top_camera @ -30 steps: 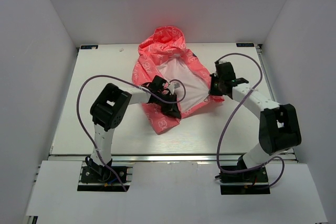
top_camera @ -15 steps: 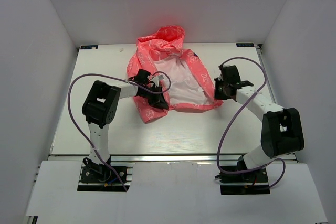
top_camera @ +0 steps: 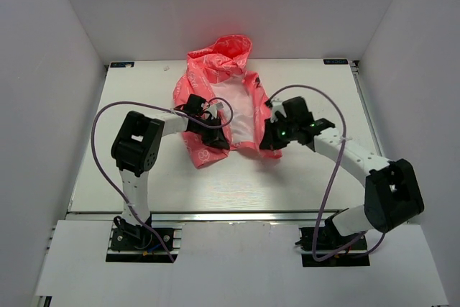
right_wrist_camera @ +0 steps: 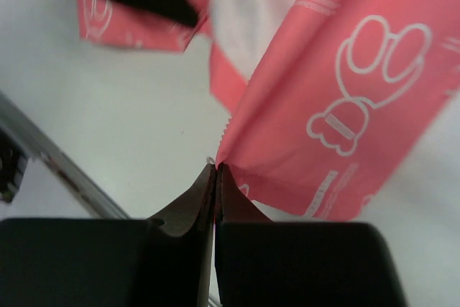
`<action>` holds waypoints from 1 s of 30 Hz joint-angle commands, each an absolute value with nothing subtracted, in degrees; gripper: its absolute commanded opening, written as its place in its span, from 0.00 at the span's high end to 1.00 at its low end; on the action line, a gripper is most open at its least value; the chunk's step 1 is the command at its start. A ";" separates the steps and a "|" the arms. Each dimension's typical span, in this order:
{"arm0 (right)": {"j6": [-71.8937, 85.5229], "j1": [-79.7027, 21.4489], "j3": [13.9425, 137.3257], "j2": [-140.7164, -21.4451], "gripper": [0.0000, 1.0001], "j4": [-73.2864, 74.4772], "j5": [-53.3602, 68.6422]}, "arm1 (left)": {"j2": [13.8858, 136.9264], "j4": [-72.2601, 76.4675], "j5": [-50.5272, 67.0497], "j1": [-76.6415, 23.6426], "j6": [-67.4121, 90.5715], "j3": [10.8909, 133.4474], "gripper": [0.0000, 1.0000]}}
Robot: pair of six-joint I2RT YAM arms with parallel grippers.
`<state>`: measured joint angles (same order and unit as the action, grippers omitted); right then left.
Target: Zip up the jacket
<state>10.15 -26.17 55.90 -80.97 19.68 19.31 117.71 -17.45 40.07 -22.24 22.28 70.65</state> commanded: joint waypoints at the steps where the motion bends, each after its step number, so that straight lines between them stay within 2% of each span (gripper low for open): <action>1: 10.28 -31.36 51.34 -84.10 1.00 20.66 21.19 | 117.78 -21.44 25.58 -21.09 18.63 67.77 1.00; 7: 12.04 -34.36 48.08 -88.50 1.00 10.29 17.58 | 111.64 -21.18 25.23 -21.09 19.95 65.30 1.00; 8: 11.95 -34.45 47.82 -88.94 0.86 9.50 17.58 | 111.01 -21.27 25.31 -21.09 20.04 64.87 1.00; 11: 11.34 -34.45 48.16 -90.35 0.69 9.66 16.79 | 108.30 -22.41 25.22 -21.09 20.48 64.43 1.00; 13: 11.08 -34.54 48.08 -89.83 0.63 10.63 16.35 | 106.45 -23.03 25.31 -21.18 20.74 63.55 0.89; 14: 10.90 -34.54 47.64 -88.69 0.58 10.72 16.00 | 104.17 -23.11 25.49 -21.18 20.92 63.11 0.78; 16: 11.07 -34.54 47.29 -87.11 0.55 11.86 15.12 | 101.70 -22.94 25.58 -21.18 21.27 61.35 0.61; 17: 11.16 -34.63 47.02 -85.62 0.53 12.39 13.90 | 100.47 -22.94 25.40 -21.18 21.36 60.83 0.57; 18: 11.42 -34.72 46.93 -84.91 0.53 13.70 13.02 | 98.46 -23.29 24.97 -21.18 21.36 60.21 0.49; 20: 11.69 -34.72 47.02 -83.59 0.52 14.94 10.74 | 96.95 -24.17 24.17 -21.18 21.44 59.94 0.42; 21: 12.04 -34.72 46.85 -83.15 0.51 15.38 10.03 | 95.90 -24.78 23.91 -21.18 21.27 59.68 0.33; 25: 12.92 -34.98 46.93 -82.62 0.50 16.78 8.09 | 94.83 -25.49 22.06 -21.18 21.09 58.80 0.29; 30: 13.36 -35.59 47.81 -83.67 0.50 16.53 8.17 | 96.33 -25.93 23.46 -21.53 20.48 59.68 0.29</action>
<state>12.51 -34.89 47.00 -83.64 15.81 9.21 96.84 -25.04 23.38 -21.50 21.41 59.59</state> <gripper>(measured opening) 0.504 0.711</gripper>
